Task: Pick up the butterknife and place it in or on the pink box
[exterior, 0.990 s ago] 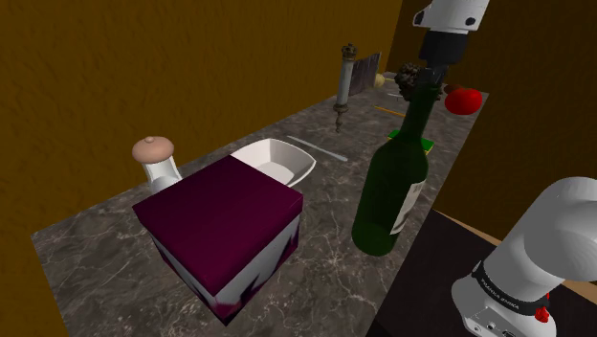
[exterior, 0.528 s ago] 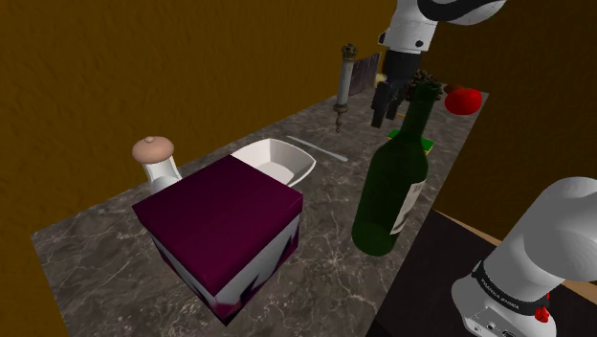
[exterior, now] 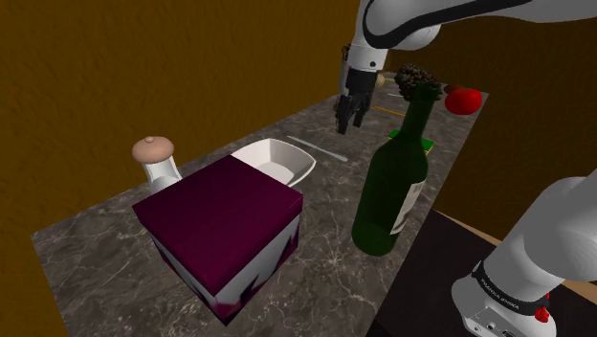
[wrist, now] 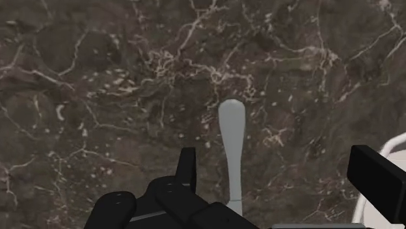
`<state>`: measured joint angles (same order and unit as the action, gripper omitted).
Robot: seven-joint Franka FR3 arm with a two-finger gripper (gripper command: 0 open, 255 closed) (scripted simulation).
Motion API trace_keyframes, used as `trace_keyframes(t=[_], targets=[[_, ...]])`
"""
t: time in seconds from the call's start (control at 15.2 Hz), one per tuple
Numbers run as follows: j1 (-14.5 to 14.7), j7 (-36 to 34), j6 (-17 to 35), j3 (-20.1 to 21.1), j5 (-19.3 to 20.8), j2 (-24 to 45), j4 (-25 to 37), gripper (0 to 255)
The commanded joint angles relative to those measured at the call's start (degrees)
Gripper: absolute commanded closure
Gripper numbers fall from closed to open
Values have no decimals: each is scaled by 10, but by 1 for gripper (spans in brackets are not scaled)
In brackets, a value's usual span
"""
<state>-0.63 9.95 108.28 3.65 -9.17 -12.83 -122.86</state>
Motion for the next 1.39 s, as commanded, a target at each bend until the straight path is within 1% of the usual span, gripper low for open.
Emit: trace_keyframes(t=[0.0, 0.4, 0.92, 1.32], targets=[[1, 3, 17, 0, -3, 46, 29, 0], [2, 10, 52, 2, -10, 175, 122, 0], [7, 12, 107, 6, -13, 192, 84, 0], [7, 12, 107, 6, -13, 192, 84, 0]])
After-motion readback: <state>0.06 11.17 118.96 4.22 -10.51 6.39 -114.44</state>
